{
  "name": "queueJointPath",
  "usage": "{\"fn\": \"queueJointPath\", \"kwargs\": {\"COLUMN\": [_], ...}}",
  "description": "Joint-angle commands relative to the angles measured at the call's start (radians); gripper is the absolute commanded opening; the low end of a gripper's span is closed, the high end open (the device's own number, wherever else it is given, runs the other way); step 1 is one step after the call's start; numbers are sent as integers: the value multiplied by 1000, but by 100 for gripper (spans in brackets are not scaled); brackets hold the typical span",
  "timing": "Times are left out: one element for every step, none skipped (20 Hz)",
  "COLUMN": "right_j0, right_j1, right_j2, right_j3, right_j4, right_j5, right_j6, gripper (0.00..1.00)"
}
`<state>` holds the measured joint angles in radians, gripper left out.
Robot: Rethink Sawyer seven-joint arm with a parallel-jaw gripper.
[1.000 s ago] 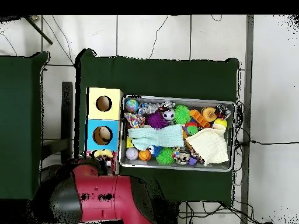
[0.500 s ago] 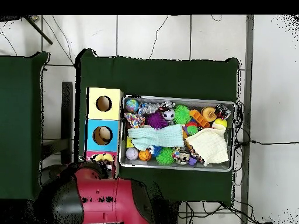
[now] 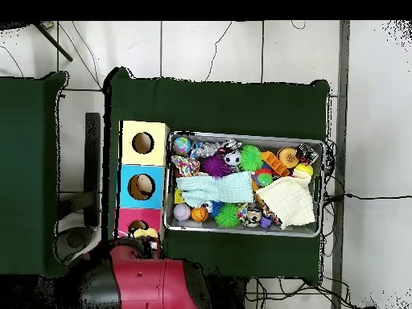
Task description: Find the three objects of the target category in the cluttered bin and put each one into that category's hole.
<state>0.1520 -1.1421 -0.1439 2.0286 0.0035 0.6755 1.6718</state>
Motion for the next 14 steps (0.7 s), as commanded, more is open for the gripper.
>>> {"fn": "queueJointPath", "kwargs": {"right_j0": [-17, -16, -15, -13, -11, -9, -8, -6, -5, -4, -4, -5, -5, -5], "right_j1": [-16, -14, -12, -9, -6, -1, 4, 9, 13, 17, 22, 27, 28, 30], "right_j2": [18, 18, 18, 17, 16, 15, 15, 14, 13, 12, 13, 14, 14, 13], "right_j3": [81, 81, 81, 80, 78, 75, 73, 72, 71, 70, 72, 74, 74, 73], "right_j4": [31, 29, 28, 25, 22, 19, 16, 13, 10, 7, 6, 5, 4, 2], "right_j5": [22, 20, 18, 15, 13, 11, 8, 4, -1, -5, -13, -22, -24, -27], "right_j6": [150, 152, 155, 159, 163, 167, 170, 174, 177, 180, 181, 181, 182, 182], "gripper": [0, 0, 0, 0, 0, 0, 0, 0, 0, 0, 0, 0, 0, 0]}}
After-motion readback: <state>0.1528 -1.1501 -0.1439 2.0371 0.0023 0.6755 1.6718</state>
